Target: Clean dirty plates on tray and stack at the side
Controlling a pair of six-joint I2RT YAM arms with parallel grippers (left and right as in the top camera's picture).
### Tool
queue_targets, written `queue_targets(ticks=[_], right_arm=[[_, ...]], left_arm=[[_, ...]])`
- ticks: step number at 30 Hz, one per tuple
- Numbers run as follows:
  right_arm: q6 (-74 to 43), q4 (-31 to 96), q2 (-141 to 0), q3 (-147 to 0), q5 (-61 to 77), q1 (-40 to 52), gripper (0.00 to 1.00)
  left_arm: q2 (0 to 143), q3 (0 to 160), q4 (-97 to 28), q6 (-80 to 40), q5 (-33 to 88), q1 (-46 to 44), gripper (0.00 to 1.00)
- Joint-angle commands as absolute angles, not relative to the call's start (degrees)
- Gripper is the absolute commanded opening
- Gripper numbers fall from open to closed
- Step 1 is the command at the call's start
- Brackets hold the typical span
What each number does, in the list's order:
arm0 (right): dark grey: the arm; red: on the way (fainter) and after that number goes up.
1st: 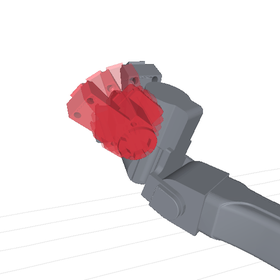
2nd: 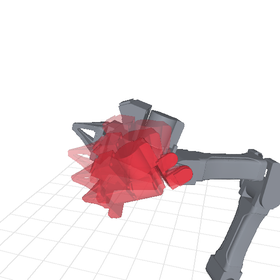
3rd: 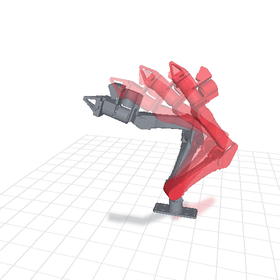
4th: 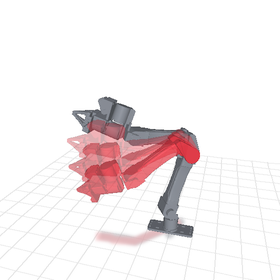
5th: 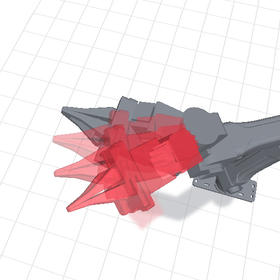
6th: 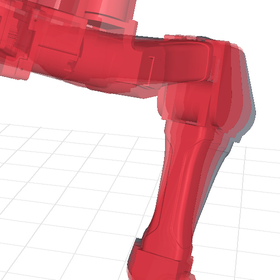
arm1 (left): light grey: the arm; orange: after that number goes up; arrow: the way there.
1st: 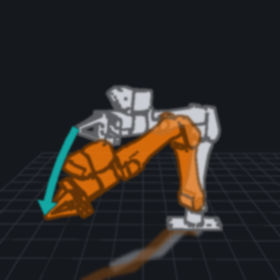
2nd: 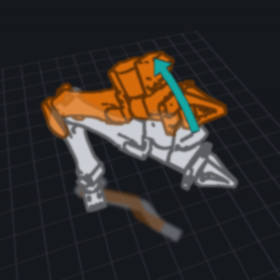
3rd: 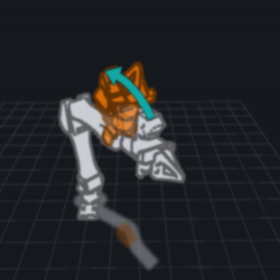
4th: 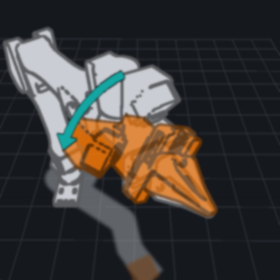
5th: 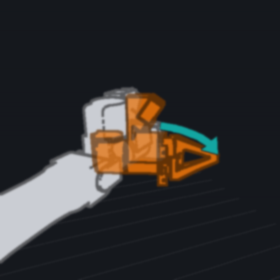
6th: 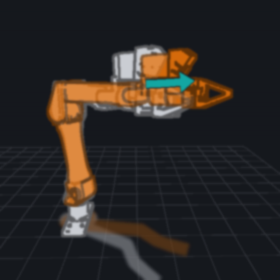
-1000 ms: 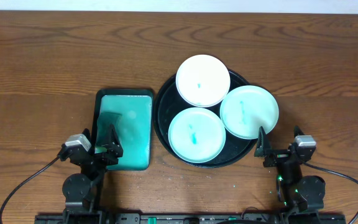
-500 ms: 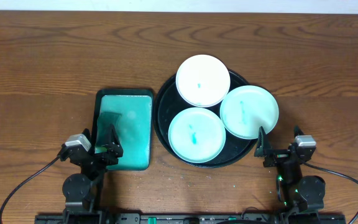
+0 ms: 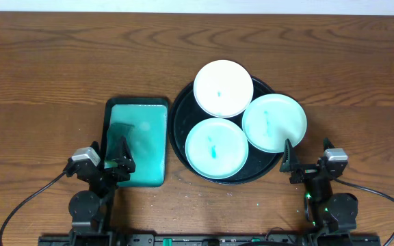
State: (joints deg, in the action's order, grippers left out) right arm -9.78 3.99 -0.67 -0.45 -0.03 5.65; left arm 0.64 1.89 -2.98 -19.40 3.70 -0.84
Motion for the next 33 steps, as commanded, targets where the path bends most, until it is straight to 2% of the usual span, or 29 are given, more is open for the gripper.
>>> queue_targets(ticks=[1,29,33], right_arm=[[-9.1,4.1,-0.4,-0.3,-0.8,6.3,0.99],[-9.1,4.1,-0.4,-0.3,-1.7,6.3,0.99],[-11.6,4.0,-0.4,-0.3,1.9,6.3,0.99]], left_arm=[[0.7,0.2,-3.7,-18.4,3.4,-0.7,0.80],[0.7,0.2,-3.0,-18.7,3.5,-0.7,0.80],[0.7,0.2,-2.5,-24.7,4.8,-0.7,0.80]])
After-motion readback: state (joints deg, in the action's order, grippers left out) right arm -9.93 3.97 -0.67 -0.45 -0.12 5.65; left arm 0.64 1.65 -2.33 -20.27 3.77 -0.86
